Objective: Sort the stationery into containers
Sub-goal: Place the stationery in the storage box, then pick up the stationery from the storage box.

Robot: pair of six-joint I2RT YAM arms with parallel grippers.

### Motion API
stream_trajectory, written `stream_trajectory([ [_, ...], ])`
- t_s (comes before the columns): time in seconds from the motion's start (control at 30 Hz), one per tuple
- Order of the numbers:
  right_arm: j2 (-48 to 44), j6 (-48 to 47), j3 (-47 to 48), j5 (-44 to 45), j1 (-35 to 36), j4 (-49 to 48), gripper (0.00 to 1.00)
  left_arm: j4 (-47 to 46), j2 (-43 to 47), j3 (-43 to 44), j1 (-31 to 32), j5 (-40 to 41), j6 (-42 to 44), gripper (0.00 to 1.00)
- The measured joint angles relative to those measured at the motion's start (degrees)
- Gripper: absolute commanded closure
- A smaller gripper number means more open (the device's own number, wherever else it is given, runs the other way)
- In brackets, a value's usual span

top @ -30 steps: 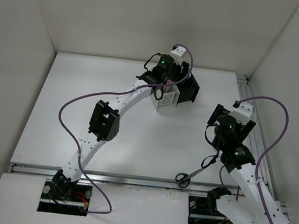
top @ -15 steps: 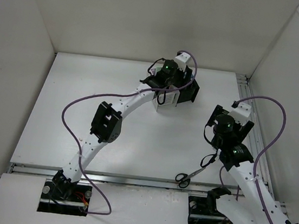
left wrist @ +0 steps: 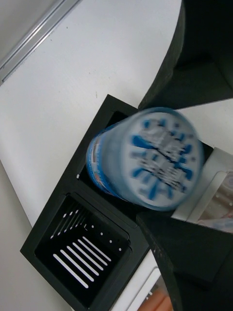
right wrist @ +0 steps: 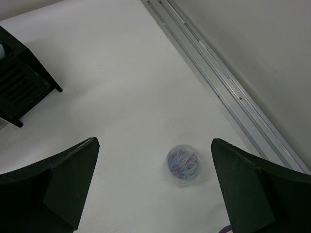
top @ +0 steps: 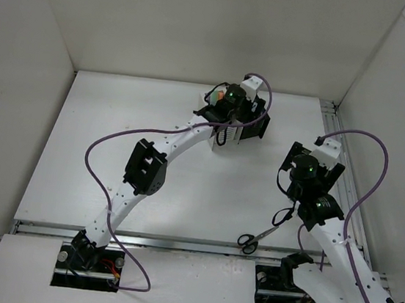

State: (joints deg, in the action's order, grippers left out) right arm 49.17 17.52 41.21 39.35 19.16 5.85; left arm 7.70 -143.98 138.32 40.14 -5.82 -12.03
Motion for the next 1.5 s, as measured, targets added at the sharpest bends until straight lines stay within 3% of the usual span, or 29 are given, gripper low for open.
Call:
stream_trajectory([
  [0.17, 0.28, 0.00, 0.00, -0.39, -0.04, -0.02, 0.02, 1.44, 0.00, 0.00, -0.07, 1.20, 0.11, 0.04],
  [0.53, 2.86, -1.16, 0.50, -3.15, -0.11, 0.00, 0.02, 2.54, 0.79, 0.00, -0.11, 0.44, 0.09, 0.01],
  [0.7, 9.27, -7.61, 5.42, -9.77, -0.11, -0.66, 0.02, 3.26, 4.85, -0.11, -0.11, -2.36, 0.22, 0.00],
  [0.87, 13.60, -20.79, 9.44, -21.92, -0.11, -3.17, 0.02, 3.74, 16.65, -3.45, -0.39, -4.57, 1.40, 0.00],
  [1.0, 19.82, -30.97, 14.53, -28.72, 1.05, -4.83, 0.02, 3.17, 32.54, -15.76, -2.10, -4.96, 0.96, 0.01],
  [1.23, 37.18, -41.79, 28.65, -34.95, 3.37, -7.10, 0.02, -0.35, 65.88, -56.19, -13.81, -0.68, -4.44, 0.00],
  [1.37, 47.84, -42.66, 37.38, -35.30, 3.08, -7.89, 0.02, 2.93, 77.35, -73.68, -16.70, 4.31, -7.52, 0.00],
  [1.5, 56.39, -41.68, 44.68, -34.88, 2.05, -7.72, 0.02, 9.01, 85.18, -82.93, -16.59, 8.13, -9.94, 0.01],
])
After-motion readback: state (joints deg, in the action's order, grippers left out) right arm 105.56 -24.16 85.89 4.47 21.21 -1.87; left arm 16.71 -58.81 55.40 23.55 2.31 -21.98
